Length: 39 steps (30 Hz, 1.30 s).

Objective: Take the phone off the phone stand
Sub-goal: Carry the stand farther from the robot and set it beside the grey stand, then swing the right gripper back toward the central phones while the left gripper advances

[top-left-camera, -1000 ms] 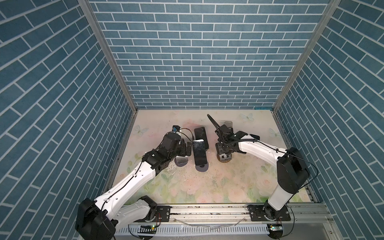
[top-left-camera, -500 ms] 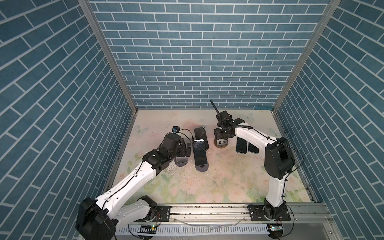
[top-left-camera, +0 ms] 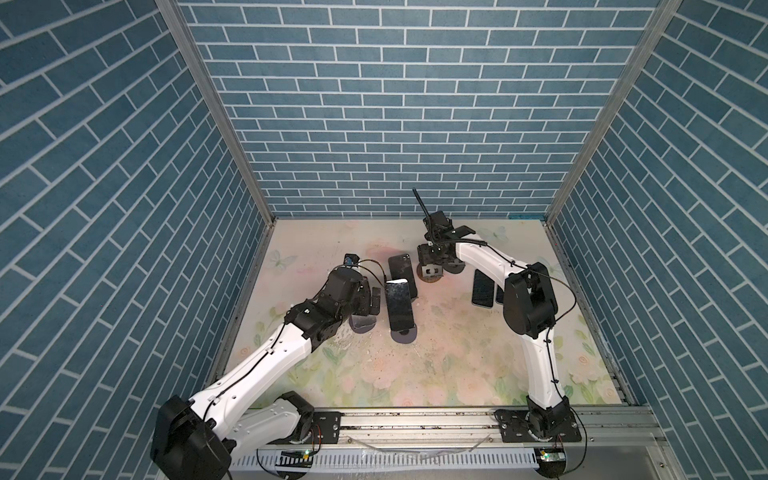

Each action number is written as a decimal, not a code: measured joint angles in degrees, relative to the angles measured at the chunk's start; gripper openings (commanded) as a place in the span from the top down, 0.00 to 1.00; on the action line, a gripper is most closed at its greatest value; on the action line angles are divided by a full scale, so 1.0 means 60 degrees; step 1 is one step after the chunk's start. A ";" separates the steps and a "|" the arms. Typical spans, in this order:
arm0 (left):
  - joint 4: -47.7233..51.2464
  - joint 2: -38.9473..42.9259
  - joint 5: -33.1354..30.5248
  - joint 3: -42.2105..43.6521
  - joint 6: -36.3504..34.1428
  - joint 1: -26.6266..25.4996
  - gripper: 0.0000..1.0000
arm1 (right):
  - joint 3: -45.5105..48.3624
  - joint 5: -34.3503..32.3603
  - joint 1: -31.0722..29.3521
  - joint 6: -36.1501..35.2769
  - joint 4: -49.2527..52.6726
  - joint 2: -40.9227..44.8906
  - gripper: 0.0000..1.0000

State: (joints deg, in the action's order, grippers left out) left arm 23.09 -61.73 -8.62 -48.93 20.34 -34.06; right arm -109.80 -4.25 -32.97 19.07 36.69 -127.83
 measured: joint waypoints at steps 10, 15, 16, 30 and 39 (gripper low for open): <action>0.0044 0.0029 -0.0029 0.0000 -0.0004 0.0000 0.00 | -0.0667 0.0062 0.0033 -0.0004 0.0331 -0.0430 0.33; 0.0047 0.0018 -0.0022 0.0000 -0.0007 0.0000 0.00 | -0.0667 -0.0058 0.0040 -0.0018 0.0346 -0.0430 0.18; 0.0047 0.0007 -0.0018 0.0000 -0.0007 0.0000 0.00 | -0.0667 -0.0102 0.0044 -0.0040 0.0353 -0.0433 0.16; 0.0127 -0.0335 0.0127 -0.0324 -0.0011 0.0000 0.00 | -0.0073 -0.0437 0.0051 -0.0171 0.0324 0.0277 0.10; 0.0117 -0.0335 0.0117 -0.0339 0.0113 0.0000 0.00 | 0.2390 -0.0736 0.0051 -0.0040 -0.0601 0.3140 0.10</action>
State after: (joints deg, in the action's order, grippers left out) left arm 23.79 -63.75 -7.92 -50.96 21.02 -34.06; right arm -95.46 -8.67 -32.67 18.83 33.08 -108.99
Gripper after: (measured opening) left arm 0.996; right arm 0.901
